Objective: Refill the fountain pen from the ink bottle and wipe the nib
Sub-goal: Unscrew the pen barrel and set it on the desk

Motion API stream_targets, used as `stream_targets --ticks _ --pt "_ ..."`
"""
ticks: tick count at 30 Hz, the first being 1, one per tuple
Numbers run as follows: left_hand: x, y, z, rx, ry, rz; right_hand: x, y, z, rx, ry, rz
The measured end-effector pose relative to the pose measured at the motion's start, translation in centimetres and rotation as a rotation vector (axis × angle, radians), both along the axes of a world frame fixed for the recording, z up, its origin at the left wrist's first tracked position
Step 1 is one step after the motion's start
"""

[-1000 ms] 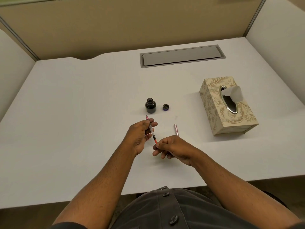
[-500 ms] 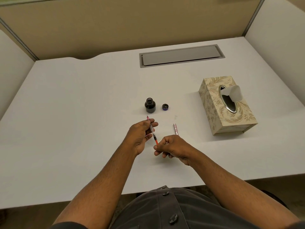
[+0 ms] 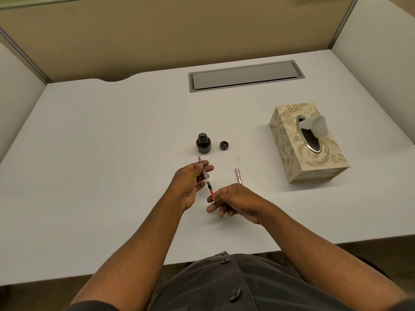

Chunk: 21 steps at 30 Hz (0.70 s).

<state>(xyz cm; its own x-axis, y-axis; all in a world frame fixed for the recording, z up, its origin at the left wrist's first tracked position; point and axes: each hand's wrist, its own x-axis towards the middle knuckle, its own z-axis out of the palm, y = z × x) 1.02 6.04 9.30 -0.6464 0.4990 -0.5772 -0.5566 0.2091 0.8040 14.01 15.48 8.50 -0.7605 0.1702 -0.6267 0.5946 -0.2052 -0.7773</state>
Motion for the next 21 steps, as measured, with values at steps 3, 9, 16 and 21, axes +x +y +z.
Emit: stream_targets --ticks 3,9,16,21 --pt "0.05 0.07 0.04 0.000 0.000 -0.002 -0.05 0.13 0.12 0.001 -0.003 -0.001" --pt "0.16 0.25 0.19 -0.009 0.025 -0.018 -0.02 0.08 -0.06 0.068 -0.015 0.007" --pt "0.18 0.19 0.09 -0.019 0.029 -0.030 -0.01 0.04 0.02 0.081 -0.002 0.001" --pt "0.19 0.34 0.17 0.004 0.017 -0.021 0.02 0.07 -0.06 0.082 0.001 -0.012"
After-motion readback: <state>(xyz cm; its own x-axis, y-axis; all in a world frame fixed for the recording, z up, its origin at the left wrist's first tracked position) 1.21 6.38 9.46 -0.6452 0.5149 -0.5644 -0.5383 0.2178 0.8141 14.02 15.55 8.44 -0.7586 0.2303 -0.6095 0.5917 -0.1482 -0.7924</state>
